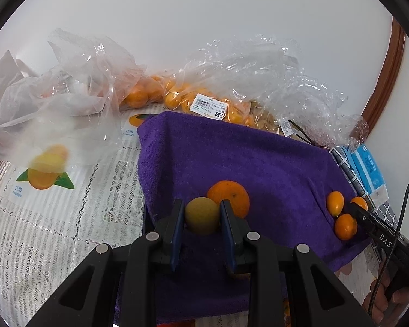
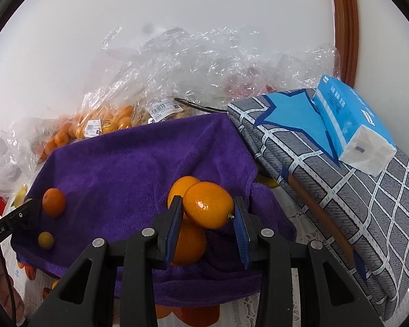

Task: Organize fruits
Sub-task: 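Lower the orange onto the towel and open the right tool while the left holds its fruit, then lower the greenish fruit onto the towel and open the left tool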

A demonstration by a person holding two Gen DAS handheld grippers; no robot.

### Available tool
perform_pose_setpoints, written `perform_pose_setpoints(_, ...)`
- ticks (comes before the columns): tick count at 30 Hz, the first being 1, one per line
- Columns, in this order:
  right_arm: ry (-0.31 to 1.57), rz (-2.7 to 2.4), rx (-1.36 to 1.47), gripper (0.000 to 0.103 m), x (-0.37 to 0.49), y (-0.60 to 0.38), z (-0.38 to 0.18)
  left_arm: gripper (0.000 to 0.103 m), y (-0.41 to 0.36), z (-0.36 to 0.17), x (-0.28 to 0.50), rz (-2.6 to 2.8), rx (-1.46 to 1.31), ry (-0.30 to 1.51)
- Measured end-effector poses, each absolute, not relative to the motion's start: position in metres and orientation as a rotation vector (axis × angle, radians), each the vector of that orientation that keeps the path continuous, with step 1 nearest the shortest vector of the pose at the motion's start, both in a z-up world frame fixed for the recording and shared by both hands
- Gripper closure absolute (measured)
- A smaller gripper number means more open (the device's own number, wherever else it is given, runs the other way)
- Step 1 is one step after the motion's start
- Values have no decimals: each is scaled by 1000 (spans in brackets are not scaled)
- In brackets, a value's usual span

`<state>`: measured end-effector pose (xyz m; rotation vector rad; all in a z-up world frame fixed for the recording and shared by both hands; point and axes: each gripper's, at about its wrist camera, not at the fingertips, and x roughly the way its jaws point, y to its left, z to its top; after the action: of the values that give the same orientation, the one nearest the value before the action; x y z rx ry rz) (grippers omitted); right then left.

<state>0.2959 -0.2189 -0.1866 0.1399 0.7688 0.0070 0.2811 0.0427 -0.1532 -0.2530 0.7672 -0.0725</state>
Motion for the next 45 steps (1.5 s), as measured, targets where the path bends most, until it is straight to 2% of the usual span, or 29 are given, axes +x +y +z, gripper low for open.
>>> perform_pose_setpoints(7, 772, 10, 146, 66, 296, -220, -187, 78, 39, -156, 283, -82, -240, 782)
perform_pose_setpoints(11, 770, 15, 151, 62, 295, -220, -187, 78, 37, -156, 282, -80, -224, 782)
perform_pose_setpoints(16, 751, 23, 125, 61, 293, -216, -185, 78, 34, -156, 282, -80, -203, 782)
perform_pose_setpoints(20, 721, 28, 118, 48, 289, -214, -179, 78, 32, -157, 283, -79, -194, 790)
perform_pose_setpoints(26, 676, 36, 137, 38, 282, -210, -161, 72, 35, -153, 282, -90, -217, 773)
perform_pose_setpoints(33, 696, 81, 118, 37, 250, -188, -147, 66, 40, -145, 275, -109, -250, 735)
perform_pose_setpoints(39, 733, 72, 72, 37, 220, -177, -151, 66, 43, -140, 263, -68, -235, 702)
perform_pose_setpoints(45, 786, 85, 59, 37, 199, -172, -161, 66, 58, -127, 240, -108, -312, 760)
